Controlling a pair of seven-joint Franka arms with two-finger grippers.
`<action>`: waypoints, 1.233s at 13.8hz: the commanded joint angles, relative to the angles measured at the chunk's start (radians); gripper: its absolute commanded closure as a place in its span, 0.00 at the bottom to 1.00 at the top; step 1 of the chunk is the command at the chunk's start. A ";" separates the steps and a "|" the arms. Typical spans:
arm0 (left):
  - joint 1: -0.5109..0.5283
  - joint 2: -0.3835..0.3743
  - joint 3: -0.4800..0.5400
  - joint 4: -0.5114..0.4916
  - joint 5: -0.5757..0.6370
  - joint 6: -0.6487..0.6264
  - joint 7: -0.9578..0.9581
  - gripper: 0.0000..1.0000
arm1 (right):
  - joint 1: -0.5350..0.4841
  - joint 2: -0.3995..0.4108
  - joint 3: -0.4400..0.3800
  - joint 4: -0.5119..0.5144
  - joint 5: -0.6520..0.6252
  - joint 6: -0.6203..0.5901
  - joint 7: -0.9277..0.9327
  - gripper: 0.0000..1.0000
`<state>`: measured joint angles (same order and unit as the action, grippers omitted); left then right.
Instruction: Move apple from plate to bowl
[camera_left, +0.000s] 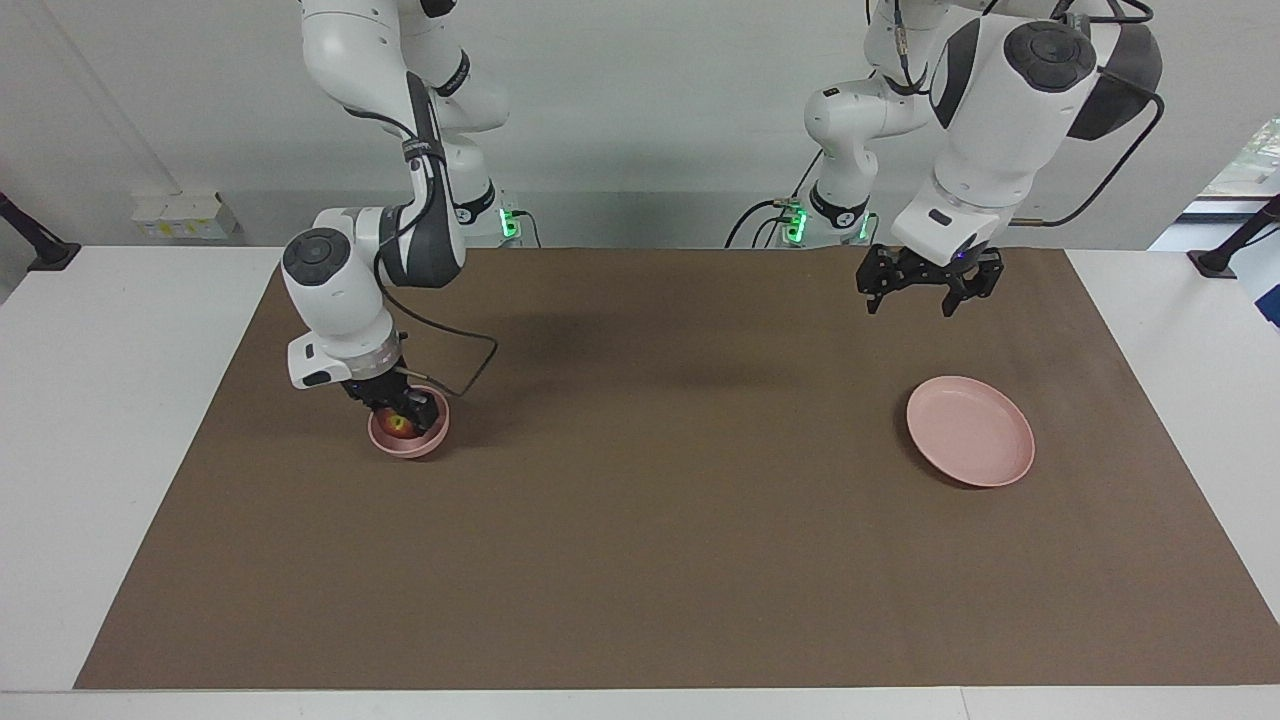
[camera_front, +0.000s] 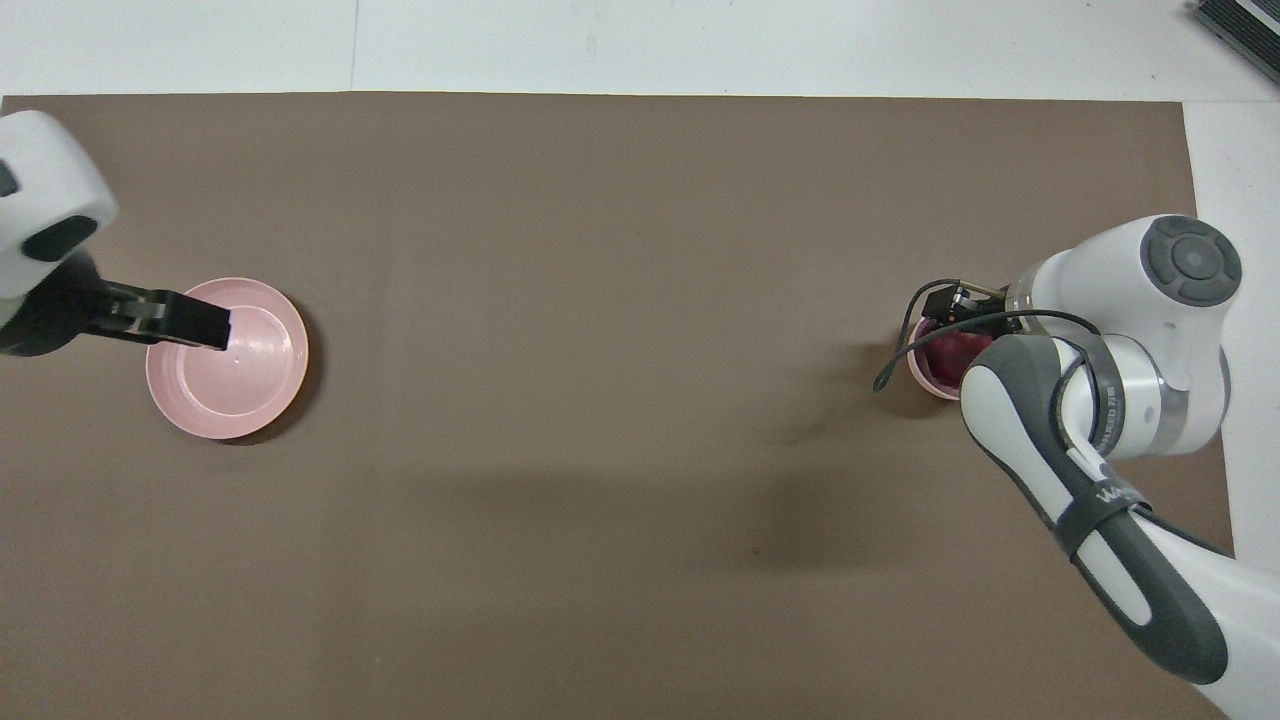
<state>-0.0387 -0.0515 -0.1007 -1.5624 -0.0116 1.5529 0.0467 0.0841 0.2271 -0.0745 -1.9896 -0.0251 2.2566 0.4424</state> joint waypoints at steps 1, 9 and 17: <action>-0.153 -0.067 0.181 -0.010 -0.016 -0.043 0.051 0.00 | 0.003 0.020 0.010 0.061 -0.021 -0.003 0.010 0.00; -0.118 0.008 0.183 0.143 -0.036 -0.201 0.052 0.00 | 0.006 -0.147 0.013 0.216 -0.029 -0.330 -0.114 0.00; -0.040 -0.007 0.082 0.140 0.013 -0.192 0.045 0.00 | -0.007 -0.288 0.010 0.299 0.020 -0.686 -0.312 0.00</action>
<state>-0.1080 -0.0577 0.0059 -1.4483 -0.0146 1.3775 0.0921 0.0966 -0.0499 -0.0708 -1.6559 -0.0251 1.5634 0.1662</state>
